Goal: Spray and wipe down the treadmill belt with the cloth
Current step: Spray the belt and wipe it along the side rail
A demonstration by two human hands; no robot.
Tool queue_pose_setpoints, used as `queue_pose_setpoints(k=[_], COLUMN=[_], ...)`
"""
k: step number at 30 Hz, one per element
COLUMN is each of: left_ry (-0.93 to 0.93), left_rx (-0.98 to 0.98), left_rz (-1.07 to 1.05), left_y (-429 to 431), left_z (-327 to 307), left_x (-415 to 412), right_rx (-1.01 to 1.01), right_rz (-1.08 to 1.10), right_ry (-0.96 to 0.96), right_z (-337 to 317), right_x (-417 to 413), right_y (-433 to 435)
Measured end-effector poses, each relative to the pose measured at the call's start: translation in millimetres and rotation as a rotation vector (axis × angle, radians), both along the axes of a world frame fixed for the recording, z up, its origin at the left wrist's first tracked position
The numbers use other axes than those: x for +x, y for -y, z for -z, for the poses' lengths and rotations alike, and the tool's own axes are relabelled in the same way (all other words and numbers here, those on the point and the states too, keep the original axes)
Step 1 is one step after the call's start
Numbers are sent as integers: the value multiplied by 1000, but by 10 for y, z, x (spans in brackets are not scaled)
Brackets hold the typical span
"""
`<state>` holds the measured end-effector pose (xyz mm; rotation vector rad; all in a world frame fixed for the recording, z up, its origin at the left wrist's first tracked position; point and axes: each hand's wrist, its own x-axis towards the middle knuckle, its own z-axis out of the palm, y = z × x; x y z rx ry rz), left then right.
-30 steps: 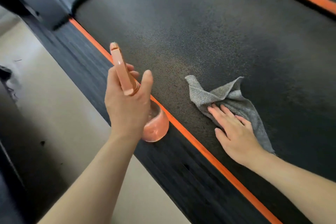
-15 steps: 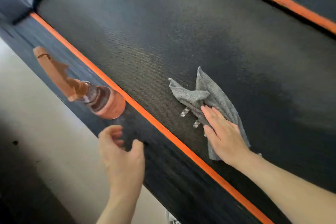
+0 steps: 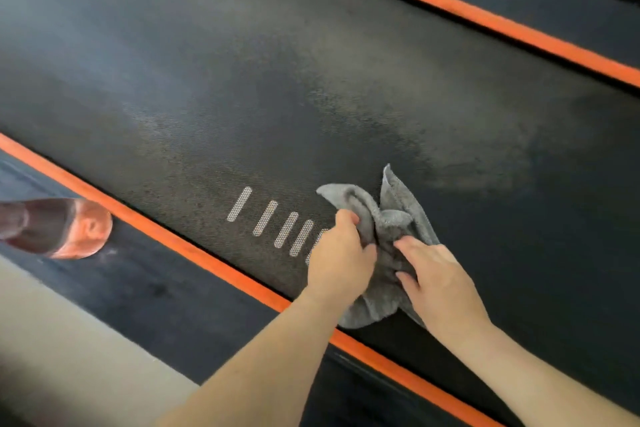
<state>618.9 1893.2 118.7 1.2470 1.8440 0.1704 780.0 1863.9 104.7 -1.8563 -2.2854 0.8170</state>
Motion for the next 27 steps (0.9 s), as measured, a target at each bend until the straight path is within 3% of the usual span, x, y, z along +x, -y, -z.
queue_pose_setpoints(k=[2,4,7,10,15,20,24,27], left_ry=[-137,-204,-138,-119,192,169,40,27], left_rx=[0,111,217,285,184,249,247,55], left_rz=[148,132,-14,23,51,87,-59,-67], left_y=[197,381,478,446,364,276,287,372], left_z=[-11,11,-27,-124,-352,-387,-321,-220], left_x=[170,230,248,229,341,297,194,190], right_rx=[-17,-3,-23,-106,-189,-286,-88,7], right_rz=[52,91,111,135,273,281,197,56], right_ry=[46,56,123,231,343,396,324,187], right_z=[-11,-19,-35,-97,-226,-392,-430,-223], right_x=[94,152,254,349,533,559,453,491], right_y=[44,86,188,288,417,497,491,530])
